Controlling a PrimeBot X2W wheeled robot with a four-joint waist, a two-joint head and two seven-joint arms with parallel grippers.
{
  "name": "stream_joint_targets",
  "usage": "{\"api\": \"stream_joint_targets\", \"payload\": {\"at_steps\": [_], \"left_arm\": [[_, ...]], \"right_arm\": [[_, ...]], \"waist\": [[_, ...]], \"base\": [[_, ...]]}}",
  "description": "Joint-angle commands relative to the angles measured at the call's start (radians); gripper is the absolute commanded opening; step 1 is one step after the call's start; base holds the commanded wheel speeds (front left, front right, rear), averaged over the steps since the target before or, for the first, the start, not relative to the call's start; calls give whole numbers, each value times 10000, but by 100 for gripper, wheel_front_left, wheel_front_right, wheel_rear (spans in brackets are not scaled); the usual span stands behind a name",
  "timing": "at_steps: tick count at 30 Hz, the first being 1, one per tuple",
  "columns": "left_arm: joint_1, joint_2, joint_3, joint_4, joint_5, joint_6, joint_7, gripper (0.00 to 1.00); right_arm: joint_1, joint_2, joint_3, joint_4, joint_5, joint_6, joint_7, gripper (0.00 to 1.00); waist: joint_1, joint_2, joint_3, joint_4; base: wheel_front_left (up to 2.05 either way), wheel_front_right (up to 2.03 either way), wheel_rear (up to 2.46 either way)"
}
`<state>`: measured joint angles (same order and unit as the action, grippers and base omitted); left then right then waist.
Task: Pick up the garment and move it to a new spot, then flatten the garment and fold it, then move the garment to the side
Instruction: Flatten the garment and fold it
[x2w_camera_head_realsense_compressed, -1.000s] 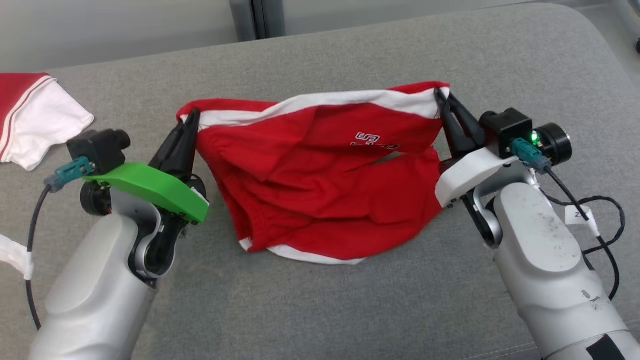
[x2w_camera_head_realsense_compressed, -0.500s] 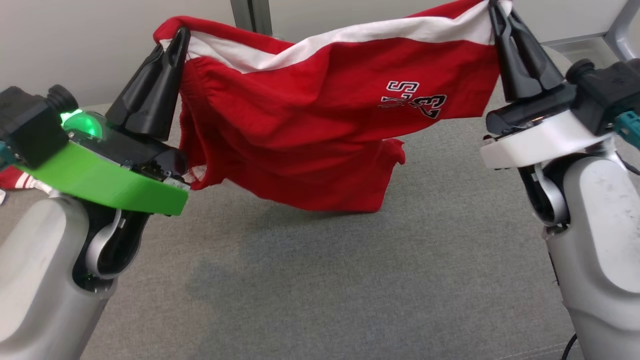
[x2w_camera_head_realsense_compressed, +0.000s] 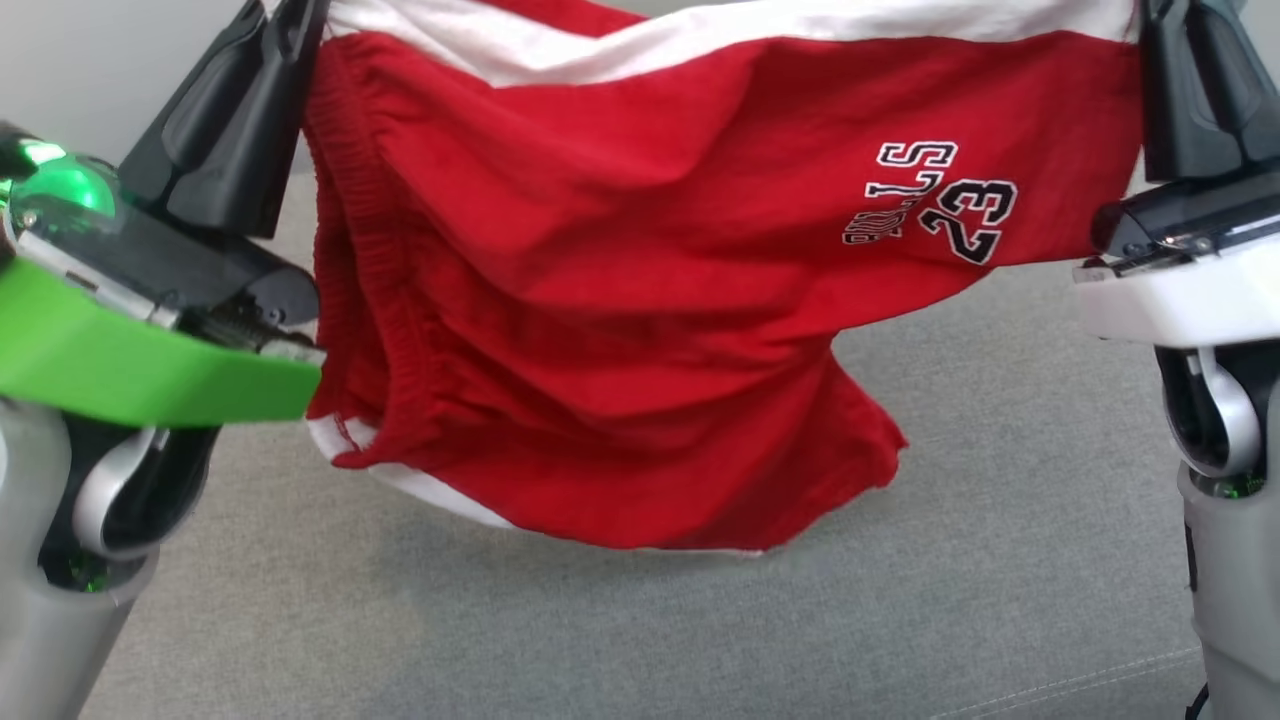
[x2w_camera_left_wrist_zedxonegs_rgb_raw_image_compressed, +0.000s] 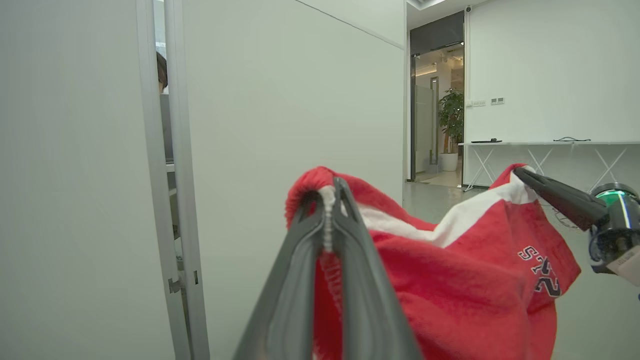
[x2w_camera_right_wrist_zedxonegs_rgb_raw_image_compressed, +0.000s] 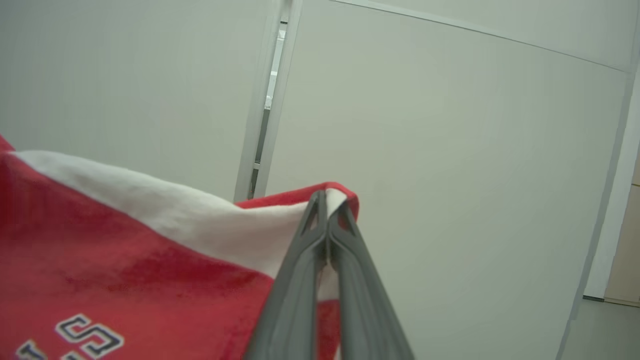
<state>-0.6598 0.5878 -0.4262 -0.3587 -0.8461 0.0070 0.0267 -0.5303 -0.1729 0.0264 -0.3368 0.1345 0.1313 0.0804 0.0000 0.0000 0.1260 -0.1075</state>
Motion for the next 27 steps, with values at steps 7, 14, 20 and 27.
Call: {"api": "stream_joint_targets", "payload": {"at_steps": [7,14,20,27], "left_arm": [[-1948,-465,-107,2035,136,-613,-18,0],[-5010,-1510,-124,4830,822,-1046,-1118,0],[-6317,-2125,-697,6791,1283,-1282,-1991,0],[-5252,-2283,-1495,7733,978,-1379,-2689,0]], "right_arm": [[-1971,-10,357,2375,-265,-11,-564,0],[-5393,594,226,5251,-902,-11,-1942,0],[-6859,965,106,7197,-1499,-11,-2652,0],[-5930,1144,386,8467,-1597,-11,-3297,0]], "waist": [[0,0,1522,-115],[0,0,2421,-294],[0,0,3109,-325],[0,0,3522,-247]], "base": [[0,0,0],[0,0,0],[0,0,0],[0,0,0]]}}
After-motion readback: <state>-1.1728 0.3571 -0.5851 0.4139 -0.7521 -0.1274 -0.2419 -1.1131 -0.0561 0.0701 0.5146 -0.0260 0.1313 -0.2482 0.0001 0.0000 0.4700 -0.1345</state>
